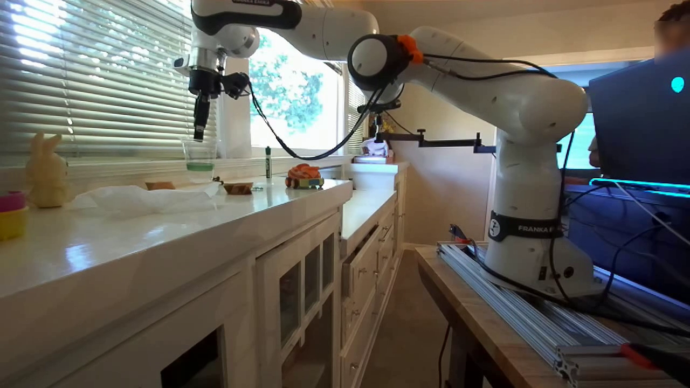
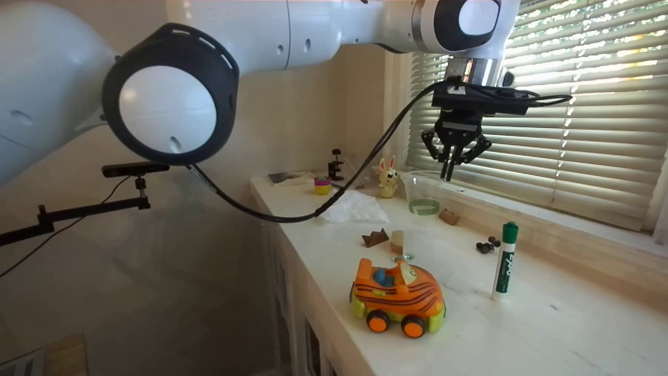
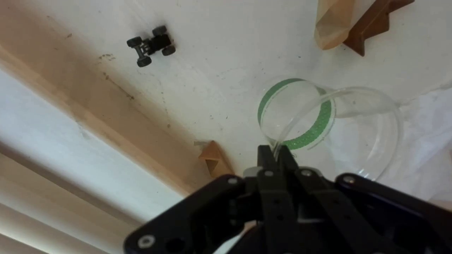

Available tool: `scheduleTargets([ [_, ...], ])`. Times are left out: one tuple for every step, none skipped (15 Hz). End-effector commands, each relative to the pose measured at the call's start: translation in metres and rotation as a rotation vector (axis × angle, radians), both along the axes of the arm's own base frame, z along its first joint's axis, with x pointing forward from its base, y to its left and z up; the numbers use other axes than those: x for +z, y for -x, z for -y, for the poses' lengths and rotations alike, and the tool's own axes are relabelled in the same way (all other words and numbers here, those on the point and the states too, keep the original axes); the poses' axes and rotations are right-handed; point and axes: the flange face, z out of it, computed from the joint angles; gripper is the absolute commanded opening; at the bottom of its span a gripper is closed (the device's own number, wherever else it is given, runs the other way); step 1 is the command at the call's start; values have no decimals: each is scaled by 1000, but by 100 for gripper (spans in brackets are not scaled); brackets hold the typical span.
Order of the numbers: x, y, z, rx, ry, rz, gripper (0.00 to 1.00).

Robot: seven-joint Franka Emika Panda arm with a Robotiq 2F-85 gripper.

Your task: Remove the ball from the cup

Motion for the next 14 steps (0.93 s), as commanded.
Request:
scheduleTargets([
  [-1, 4, -2, -13, -49, -21, 2],
  [-1, 5, -2, -13, -52, -28, 2],
  [-2, 5, -2, -11, -53, -35, 2],
  [-2, 6, -3, -10, -55, -41, 2],
  [-4, 7, -2, -12, -59, -48, 2],
  [-4, 7, -3, -12, -57, -53, 2],
  [-5, 7, -3, -15, -49, -59, 2],
  [-5, 7, -3, -14, -55, -61, 2],
  [-6, 7, -3, -18, -47, -65, 2],
  [-7, 7, -3, -19, -50, -66, 2],
  [-7, 7, -2, -22, -48, -67, 2],
  [-7, 7, -2, -28, -43, -65, 2],
  [-7, 7, -1, -32, -41, -65, 2],
  [-8, 6, 0, -43, -31, -63, 2],
])
